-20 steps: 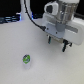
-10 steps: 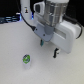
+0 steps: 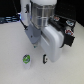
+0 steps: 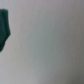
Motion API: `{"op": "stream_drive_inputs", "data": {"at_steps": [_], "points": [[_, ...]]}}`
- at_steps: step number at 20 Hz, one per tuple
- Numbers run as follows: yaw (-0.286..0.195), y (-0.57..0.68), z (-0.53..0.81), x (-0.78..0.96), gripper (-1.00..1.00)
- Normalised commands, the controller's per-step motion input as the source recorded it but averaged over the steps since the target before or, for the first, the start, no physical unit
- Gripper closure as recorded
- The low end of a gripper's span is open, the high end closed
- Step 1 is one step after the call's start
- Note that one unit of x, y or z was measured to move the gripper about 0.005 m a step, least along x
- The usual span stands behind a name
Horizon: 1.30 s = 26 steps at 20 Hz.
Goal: Open the kcup holder, insert the kcup into the holder, and close the kcup holder
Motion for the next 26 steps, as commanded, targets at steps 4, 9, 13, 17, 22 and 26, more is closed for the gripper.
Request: {"op": "stream_drive_inputs", "data": {"at_steps": [4,9,13,17,22,26], "points": [[-0.219,-0.54,0.01,0.27,-1.0],[-0.203,-0.46,-0.02,0.34,-1.0],[-0.281,-0.4,-0.27,0.0,-1.0],[-0.243,-0.26,-0.27,0.01,-1.0],[-0.082,-0.02,-0.11,-0.02,-1.0],[0.003,0.07,-0.28,-0.24,-1.0]]}}
